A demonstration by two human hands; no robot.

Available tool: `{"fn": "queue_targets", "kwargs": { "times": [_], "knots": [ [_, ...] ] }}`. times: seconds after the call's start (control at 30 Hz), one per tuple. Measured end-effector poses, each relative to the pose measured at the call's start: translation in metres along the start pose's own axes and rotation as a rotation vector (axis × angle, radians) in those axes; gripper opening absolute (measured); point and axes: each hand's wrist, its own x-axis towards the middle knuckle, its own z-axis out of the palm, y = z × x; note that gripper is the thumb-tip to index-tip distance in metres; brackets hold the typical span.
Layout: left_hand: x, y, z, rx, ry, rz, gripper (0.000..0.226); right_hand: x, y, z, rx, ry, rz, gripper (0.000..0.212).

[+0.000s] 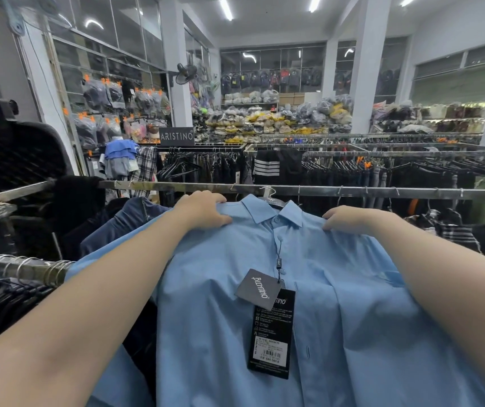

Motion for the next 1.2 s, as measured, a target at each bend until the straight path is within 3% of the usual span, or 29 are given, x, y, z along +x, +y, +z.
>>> {"fn": "queue_targets", "kwargs": {
  "times": [0.17, 0.57, 0.8, 0.9, 1.0, 1.2],
  "knots": [
    [-0.003, -0.005, -0.002, -0.072, -0.001, 0.008, 0.08, 0.002, 0.011, -0.006, -0.012, 0.096, -0.051, 0.027],
    [-0.019, -0.024, -0.033, -0.175, 0.148, 0.052, 0.094, -0.014, -0.001, -0.024, -0.023, 0.356, -0.212, 0.018],
    [-0.031, -0.03, -0.071, -0.337, 0.353, 0.111, 0.081, -0.048, -0.019, -0.058, -0.042, 0.611, -0.311, 0.02],
    [-0.035, -0.03, -0.092, -0.416, 0.481, 0.108, 0.064, -0.063, -0.031, -0.073, -0.024, 0.704, -0.364, 0.017],
    [-0.041, -0.029, -0.108, -0.381, 0.584, 0.085, 0.039, -0.069, -0.042, -0.083, 0.002, 0.775, -0.401, 0.019],
    [-0.061, -0.037, -0.122, -0.344, 0.716, 0.076, 0.023, -0.077, -0.06, -0.087, 0.043, 0.886, -0.457, 0.033]
  ]
}}
